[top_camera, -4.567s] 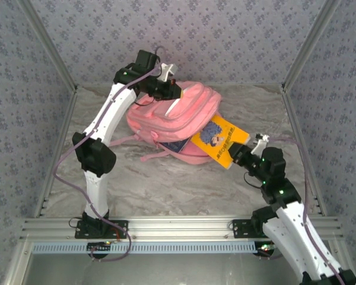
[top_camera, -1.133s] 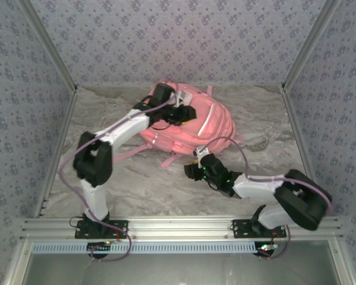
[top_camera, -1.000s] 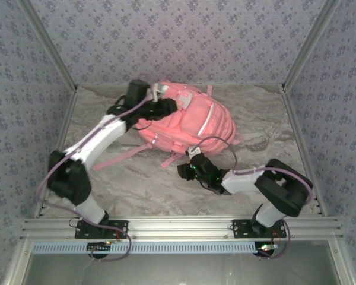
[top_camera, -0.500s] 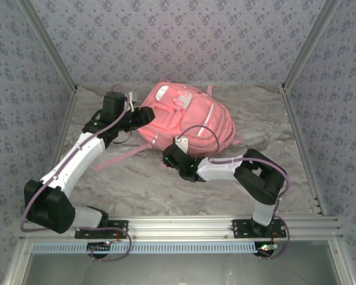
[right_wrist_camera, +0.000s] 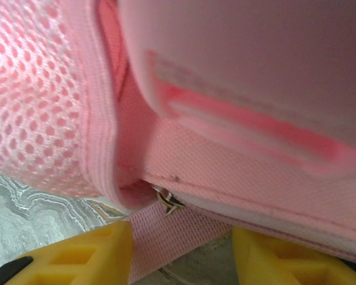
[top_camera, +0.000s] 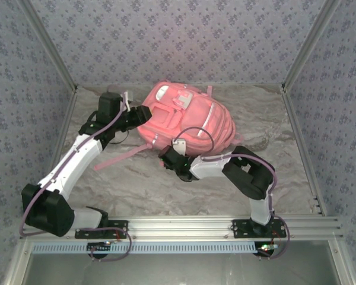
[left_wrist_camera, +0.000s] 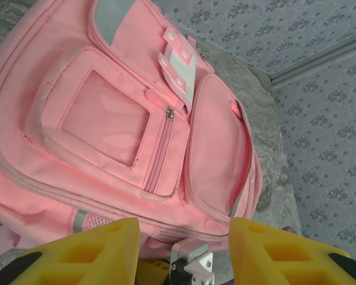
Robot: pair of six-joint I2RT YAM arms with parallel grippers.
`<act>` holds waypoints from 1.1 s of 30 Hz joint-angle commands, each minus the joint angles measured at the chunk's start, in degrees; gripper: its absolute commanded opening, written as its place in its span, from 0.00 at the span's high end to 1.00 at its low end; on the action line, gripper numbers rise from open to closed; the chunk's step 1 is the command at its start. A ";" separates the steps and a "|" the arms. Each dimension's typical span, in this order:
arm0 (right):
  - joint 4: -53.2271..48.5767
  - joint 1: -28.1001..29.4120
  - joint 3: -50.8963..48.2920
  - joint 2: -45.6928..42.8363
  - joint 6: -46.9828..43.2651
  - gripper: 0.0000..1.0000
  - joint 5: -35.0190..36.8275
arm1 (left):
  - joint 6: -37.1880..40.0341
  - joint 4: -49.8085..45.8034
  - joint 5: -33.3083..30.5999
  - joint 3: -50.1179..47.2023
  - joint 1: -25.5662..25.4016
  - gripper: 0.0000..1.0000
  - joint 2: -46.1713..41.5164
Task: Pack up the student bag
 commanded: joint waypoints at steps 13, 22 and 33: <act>-0.13 -0.66 4.25 4.11 -7.83 0.71 8.72 | -0.51 2.56 1.85 -1.33 0.70 0.58 -0.30; 11.43 -1.57 -3.98 1.20 -16.28 0.98 4.32 | 0.21 2.65 1.91 -1.69 0.78 0.58 0.40; 20.36 -3.22 -18.78 -7.39 -23.01 1.00 -0.04 | 0.83 2.24 2.20 -1.41 0.73 0.58 1.17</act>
